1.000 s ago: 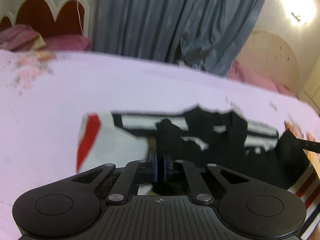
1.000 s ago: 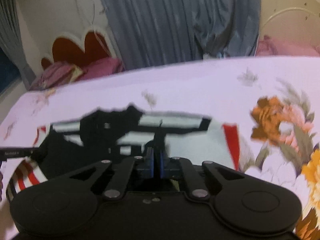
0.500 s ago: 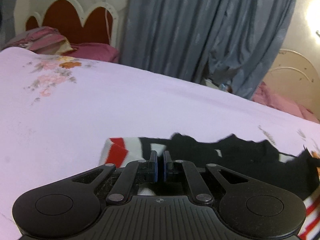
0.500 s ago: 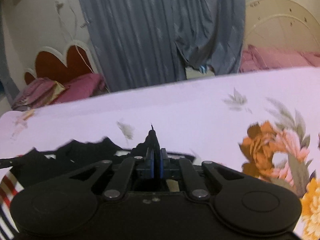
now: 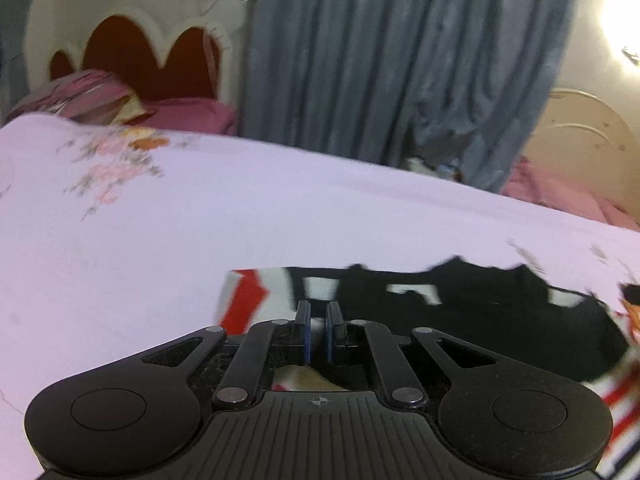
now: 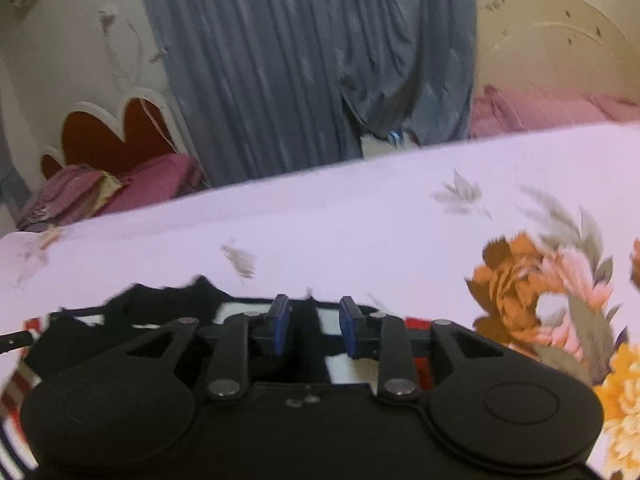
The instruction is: Fold small clothes
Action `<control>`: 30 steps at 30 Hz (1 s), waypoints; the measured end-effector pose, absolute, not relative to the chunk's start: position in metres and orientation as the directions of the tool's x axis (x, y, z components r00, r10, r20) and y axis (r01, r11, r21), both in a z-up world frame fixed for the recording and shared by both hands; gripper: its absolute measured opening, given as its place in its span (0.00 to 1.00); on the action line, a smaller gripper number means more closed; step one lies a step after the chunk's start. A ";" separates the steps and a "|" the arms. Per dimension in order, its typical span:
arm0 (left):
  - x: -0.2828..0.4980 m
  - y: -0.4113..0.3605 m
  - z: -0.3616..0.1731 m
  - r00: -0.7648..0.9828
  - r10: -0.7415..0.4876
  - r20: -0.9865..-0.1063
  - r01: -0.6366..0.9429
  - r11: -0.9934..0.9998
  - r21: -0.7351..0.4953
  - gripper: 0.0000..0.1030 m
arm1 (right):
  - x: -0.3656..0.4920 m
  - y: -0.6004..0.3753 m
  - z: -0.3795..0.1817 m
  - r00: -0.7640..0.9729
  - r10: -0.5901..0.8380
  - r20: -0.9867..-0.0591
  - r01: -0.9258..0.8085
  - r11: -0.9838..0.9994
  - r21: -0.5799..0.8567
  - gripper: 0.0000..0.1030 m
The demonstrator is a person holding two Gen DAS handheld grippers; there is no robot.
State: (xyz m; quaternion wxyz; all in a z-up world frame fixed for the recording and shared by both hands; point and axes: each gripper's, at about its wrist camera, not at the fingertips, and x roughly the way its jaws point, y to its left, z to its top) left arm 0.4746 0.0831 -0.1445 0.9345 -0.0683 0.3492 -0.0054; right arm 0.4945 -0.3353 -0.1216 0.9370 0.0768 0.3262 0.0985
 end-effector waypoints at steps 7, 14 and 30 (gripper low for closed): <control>0.461 0.037 -0.151 0.713 -0.163 -0.682 0.117 0.987 -0.113 0.05 | 0.472 -0.281 -0.137 0.692 0.337 -0.639 -0.308 0.938 0.160 0.26; 0.451 0.049 -0.176 0.708 -0.080 -0.702 0.046 0.997 -0.068 0.04 | 0.465 -0.280 -0.170 0.709 0.202 -0.676 -0.296 0.955 -0.024 0.22; 0.406 0.017 -0.151 0.656 -0.188 -0.731 0.129 0.982 -0.137 0.05 | 0.417 -0.240 -0.148 0.663 0.339 -0.668 -0.345 0.930 0.128 0.28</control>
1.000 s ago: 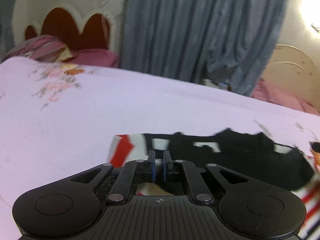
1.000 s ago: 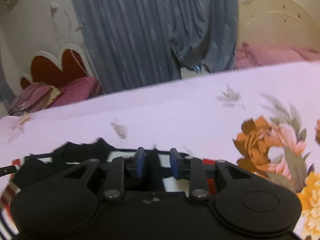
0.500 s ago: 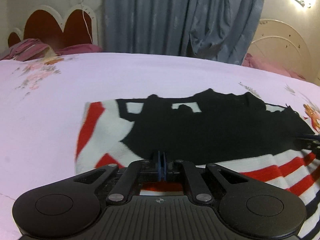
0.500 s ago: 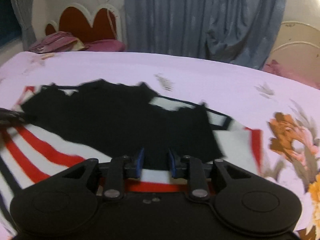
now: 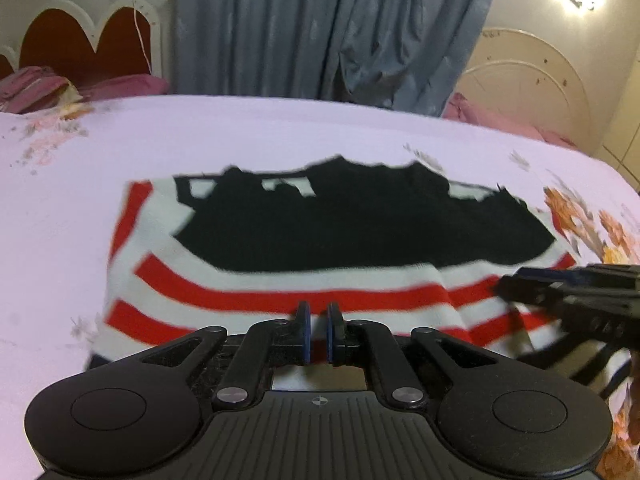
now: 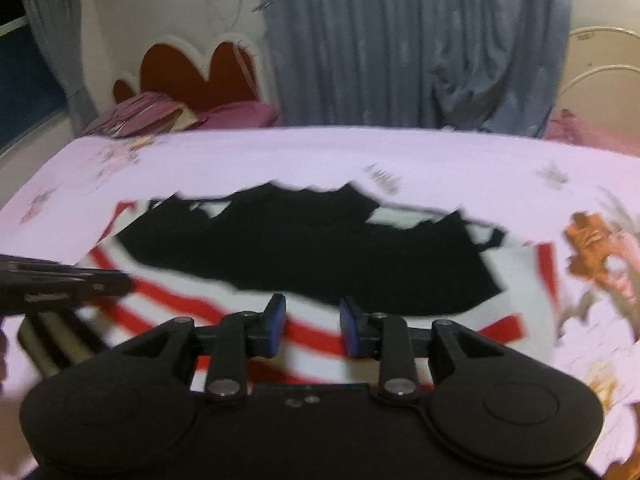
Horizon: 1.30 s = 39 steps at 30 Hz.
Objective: Fold small clothes
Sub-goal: 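Open both tools and release the half-folded sweater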
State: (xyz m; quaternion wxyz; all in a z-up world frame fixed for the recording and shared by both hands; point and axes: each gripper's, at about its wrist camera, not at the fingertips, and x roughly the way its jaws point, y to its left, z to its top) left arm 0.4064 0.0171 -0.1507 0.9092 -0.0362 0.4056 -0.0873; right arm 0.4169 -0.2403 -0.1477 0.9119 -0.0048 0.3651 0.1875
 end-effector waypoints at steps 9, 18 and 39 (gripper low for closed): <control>0.396 0.036 -0.156 0.646 -0.197 -0.738 0.136 0.980 -0.142 0.31 | 0.392 -0.245 -0.158 0.683 0.263 -0.682 -0.304 0.951 0.062 0.43; 0.366 0.041 -0.152 0.661 -0.219 -0.718 0.164 0.975 -0.147 0.80 | 0.364 -0.257 -0.158 0.690 0.178 -0.702 -0.208 0.977 0.043 0.49; 0.380 0.030 -0.166 0.604 -0.186 -0.775 0.094 0.982 -0.162 1.00 | 0.362 -0.223 -0.180 0.701 0.032 -0.713 -0.112 0.991 -0.066 0.99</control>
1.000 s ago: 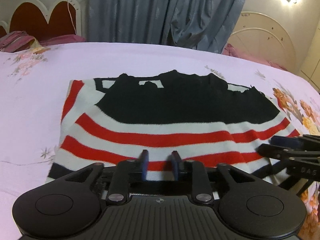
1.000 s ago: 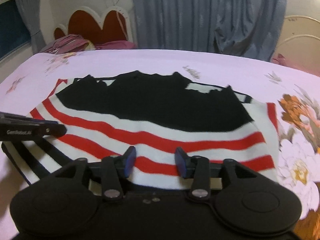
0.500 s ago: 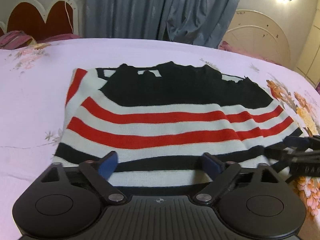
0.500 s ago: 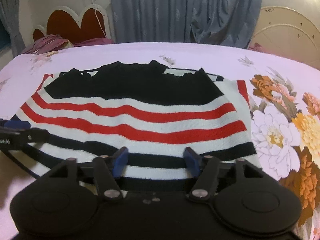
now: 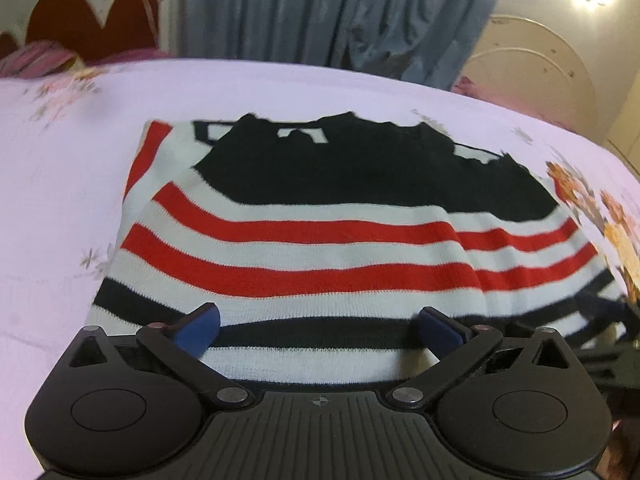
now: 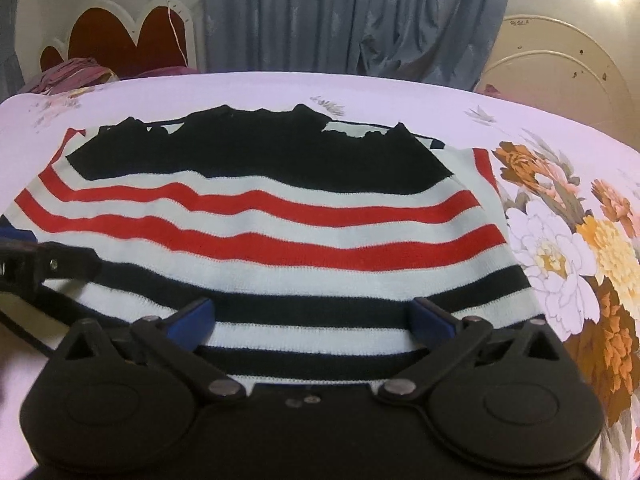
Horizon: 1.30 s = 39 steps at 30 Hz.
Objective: Fold small clothes
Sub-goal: 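Open both tools and release the half-folded sweater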
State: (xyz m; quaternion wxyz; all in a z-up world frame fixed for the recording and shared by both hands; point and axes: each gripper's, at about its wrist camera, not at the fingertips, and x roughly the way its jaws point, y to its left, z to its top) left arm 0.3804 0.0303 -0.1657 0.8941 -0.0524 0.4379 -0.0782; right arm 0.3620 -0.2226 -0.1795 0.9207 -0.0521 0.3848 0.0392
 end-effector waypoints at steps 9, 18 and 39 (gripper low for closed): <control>0.385 0.056 -0.167 0.593 -0.279 -0.755 0.006 0.940 -0.342 1.00 | 0.351 -0.223 -0.178 0.740 0.026 -0.673 -0.061 0.998 -0.029 0.99; 0.387 0.028 -0.167 0.560 -0.185 -0.808 0.077 0.982 -0.172 1.00 | 0.342 -0.221 -0.159 0.744 0.047 -0.666 -0.059 0.998 0.004 0.92; 0.319 0.058 -0.152 0.585 -0.071 -0.808 0.015 0.997 -0.077 1.00 | 0.340 -0.198 -0.170 0.675 -0.002 -0.738 -0.084 0.993 -0.079 0.69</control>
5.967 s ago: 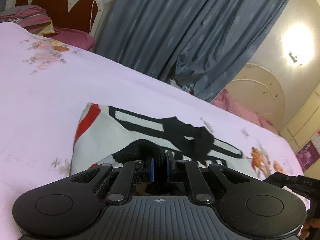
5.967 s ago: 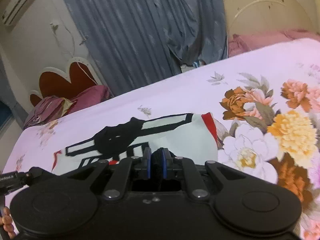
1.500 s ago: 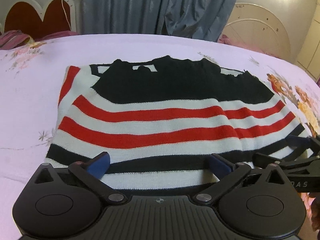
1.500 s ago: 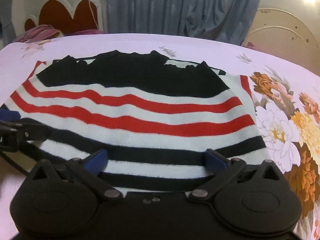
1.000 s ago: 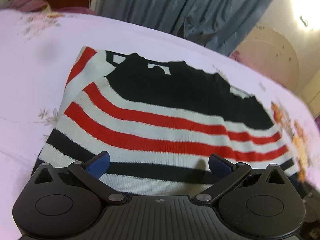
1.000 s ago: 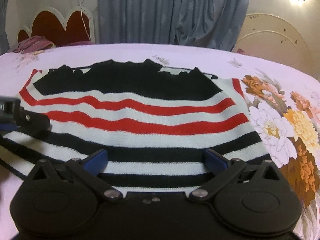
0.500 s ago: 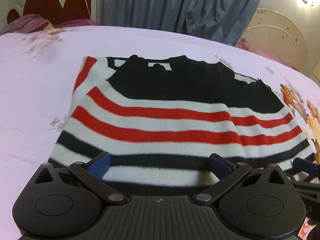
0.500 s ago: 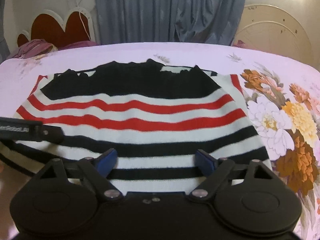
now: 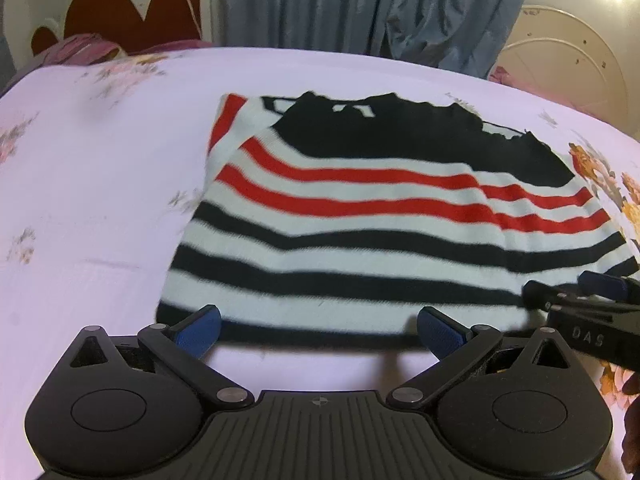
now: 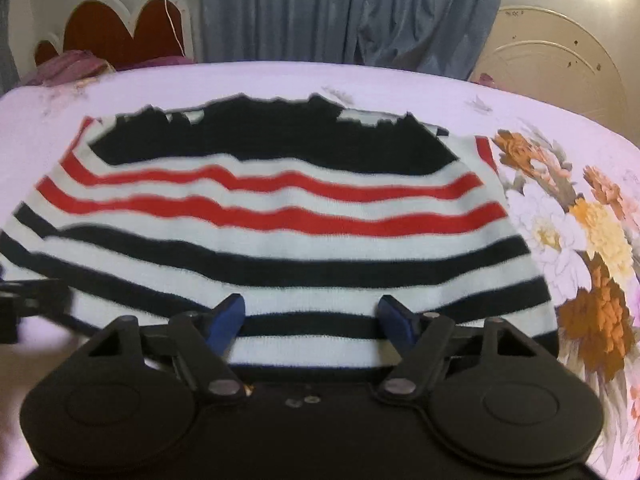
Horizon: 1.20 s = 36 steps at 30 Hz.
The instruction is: Fold small clothes
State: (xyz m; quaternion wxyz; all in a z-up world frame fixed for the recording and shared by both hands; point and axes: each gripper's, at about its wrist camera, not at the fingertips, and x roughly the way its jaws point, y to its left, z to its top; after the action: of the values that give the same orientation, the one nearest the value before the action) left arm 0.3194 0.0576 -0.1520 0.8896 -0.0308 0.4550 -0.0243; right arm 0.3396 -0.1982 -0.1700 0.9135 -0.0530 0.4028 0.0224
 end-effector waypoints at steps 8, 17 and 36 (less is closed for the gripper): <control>0.310 0.094 -0.169 0.567 -0.206 -0.797 -0.064 0.954 -0.292 1.00 | 0.319 -0.195 -0.157 0.692 0.023 -0.721 -0.075 0.996 -0.040 0.70; 0.315 0.114 -0.189 0.639 -0.337 -0.691 -0.123 0.842 -0.525 1.00 | 0.323 -0.190 -0.143 0.722 0.050 -0.690 -0.099 0.995 -0.031 0.70; 0.355 0.125 -0.211 0.765 -0.270 -0.585 -0.261 0.701 -0.664 0.48 | 0.386 -0.199 -0.151 0.710 0.143 -0.690 -0.171 0.985 0.027 0.62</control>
State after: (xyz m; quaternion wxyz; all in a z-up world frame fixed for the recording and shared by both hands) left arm 0.3547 0.1245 -0.2107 0.8560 -0.3869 0.3429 -0.0026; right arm 0.3856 -0.1988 -0.1509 0.9245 -0.0192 0.3712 0.0849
